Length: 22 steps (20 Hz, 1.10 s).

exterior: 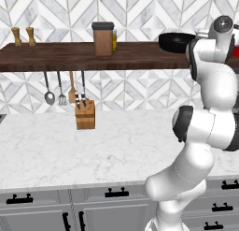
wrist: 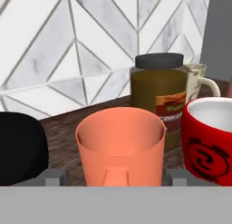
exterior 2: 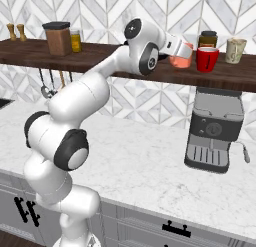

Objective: Gather all objects into one cabinet and sort the glasses and bowls to opposite sides.

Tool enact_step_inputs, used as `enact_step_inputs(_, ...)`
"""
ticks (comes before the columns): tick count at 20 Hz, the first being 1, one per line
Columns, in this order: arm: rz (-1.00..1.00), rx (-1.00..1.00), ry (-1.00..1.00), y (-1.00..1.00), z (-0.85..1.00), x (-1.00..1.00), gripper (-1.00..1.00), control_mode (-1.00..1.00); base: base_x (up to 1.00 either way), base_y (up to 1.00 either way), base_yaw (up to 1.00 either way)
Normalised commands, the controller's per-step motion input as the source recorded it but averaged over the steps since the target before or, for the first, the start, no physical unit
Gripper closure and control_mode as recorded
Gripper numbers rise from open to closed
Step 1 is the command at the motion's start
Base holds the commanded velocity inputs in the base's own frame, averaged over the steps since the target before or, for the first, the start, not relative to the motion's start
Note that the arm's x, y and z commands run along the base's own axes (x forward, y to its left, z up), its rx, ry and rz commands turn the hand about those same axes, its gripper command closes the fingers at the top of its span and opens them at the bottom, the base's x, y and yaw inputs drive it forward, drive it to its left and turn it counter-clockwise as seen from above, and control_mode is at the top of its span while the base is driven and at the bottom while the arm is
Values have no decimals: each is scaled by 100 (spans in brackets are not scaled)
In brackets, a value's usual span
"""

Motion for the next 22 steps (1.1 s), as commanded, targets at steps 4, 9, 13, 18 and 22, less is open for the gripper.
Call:
enact_step_inputs(4,3,0,0,4,4,-66,-100,-100,0,0,0)
enact_step_inputs(9,4,0,0,28,2,-91,-100,-100,0,0,0)
enact_step_inputs(13,8,0,0,62,0,-99,-100,-100,0,0,0)
enact_step_inputs(18,8,-7,0,89,-1,-100,-100,-100,0,0,0)
enact_step_inputs(22,4,-21,0,100,-12,-98,-100,-100,0,0,0)
